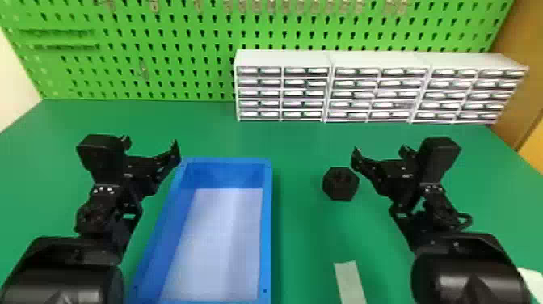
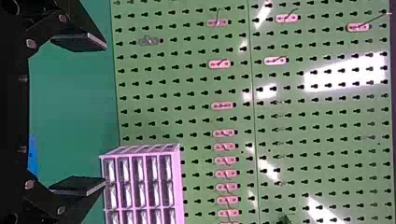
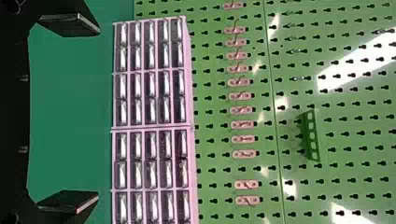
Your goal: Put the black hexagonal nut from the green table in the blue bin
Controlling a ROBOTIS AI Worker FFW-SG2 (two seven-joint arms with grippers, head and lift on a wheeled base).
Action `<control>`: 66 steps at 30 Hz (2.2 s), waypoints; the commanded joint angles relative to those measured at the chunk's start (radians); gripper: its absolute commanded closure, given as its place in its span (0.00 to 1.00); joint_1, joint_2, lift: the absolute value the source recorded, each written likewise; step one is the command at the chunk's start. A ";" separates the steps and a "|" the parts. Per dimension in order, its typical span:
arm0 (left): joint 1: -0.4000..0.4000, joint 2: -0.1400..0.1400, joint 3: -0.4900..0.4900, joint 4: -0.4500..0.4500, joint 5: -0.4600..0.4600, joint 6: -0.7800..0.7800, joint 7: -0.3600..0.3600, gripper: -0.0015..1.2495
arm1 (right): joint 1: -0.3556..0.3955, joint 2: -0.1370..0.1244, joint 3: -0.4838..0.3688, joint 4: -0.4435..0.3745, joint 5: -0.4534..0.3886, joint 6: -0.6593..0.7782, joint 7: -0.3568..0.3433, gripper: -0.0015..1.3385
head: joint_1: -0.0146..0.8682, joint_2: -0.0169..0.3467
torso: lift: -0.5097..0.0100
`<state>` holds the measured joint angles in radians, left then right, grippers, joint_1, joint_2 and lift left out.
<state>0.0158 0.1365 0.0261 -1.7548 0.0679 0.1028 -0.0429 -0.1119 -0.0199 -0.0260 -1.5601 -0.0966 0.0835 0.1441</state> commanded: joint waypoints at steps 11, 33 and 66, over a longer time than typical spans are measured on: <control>0.001 0.000 0.002 0.000 0.003 0.000 0.000 0.20 | 0.000 0.000 -0.002 0.000 0.000 0.007 0.000 0.05 | 0.79 0.19 | 0.79; 0.006 0.000 0.006 0.000 0.004 0.000 0.000 0.20 | -0.129 -0.029 -0.006 -0.051 0.054 0.360 0.000 0.05 | 0.79 0.19 | 0.79; 0.006 0.000 0.005 0.000 0.000 0.000 0.000 0.20 | -0.537 -0.069 0.158 0.402 0.178 0.806 0.140 0.05 | 0.79 0.19 | 0.79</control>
<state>0.0210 0.1377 0.0295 -1.7549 0.0674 0.1028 -0.0429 -0.6189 -0.0957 0.1266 -1.2219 0.0577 0.9010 0.2803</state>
